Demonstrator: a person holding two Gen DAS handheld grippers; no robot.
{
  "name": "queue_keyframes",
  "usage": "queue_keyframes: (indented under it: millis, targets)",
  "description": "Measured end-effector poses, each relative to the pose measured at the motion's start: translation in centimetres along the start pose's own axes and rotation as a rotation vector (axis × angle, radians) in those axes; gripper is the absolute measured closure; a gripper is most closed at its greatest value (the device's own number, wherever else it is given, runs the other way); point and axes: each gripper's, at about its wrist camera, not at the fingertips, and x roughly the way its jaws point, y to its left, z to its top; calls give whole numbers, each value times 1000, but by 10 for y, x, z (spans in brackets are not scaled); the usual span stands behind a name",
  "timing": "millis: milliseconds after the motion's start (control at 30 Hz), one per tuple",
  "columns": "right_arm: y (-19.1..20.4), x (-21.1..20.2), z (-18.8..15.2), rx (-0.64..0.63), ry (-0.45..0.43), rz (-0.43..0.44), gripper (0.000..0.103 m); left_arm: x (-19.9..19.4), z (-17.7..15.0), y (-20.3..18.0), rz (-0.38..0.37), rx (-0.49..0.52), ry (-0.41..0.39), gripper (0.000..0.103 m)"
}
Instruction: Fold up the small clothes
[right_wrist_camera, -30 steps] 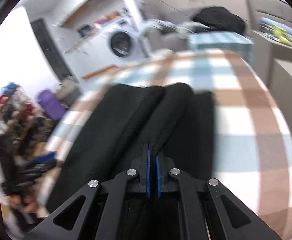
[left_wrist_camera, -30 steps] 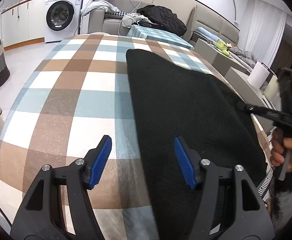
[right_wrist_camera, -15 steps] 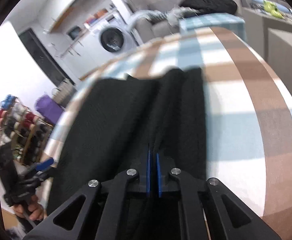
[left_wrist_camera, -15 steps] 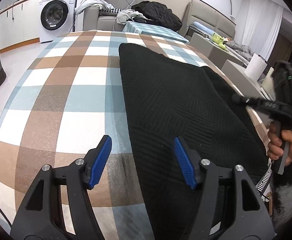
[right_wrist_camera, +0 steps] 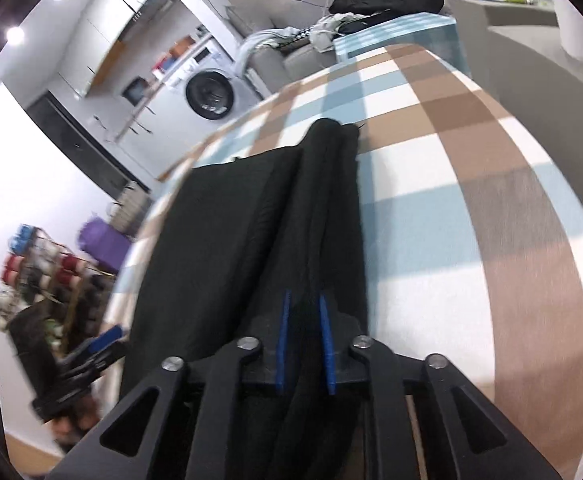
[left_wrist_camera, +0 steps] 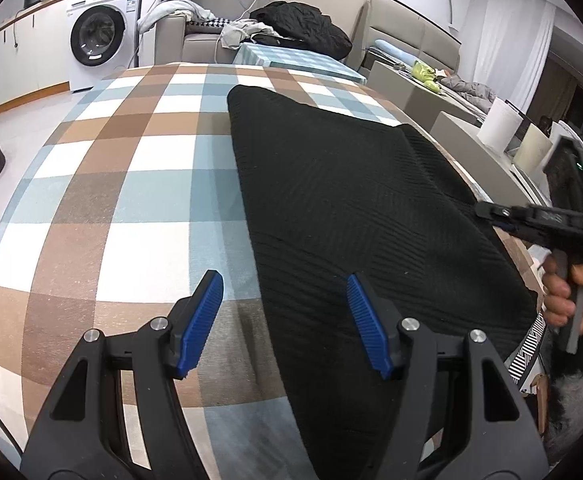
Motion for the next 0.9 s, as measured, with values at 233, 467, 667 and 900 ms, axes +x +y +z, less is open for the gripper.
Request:
queue_keyframes:
  millis: [233,467,667,900]
  targets:
    - [13,-25,-44,-51,34,2,70,-1,-5,-17,0,74,8,41]
    - [36,-35,-15,-83,-42,56,62,-1,-7,-21,-18,85,13,41]
    - [39,40,25,-49,74,68,64,2,-6,-11,-11,60,23,41]
    - [58,37,34,-123,-46,37,95,4,-5,-5,-17,46,31,41]
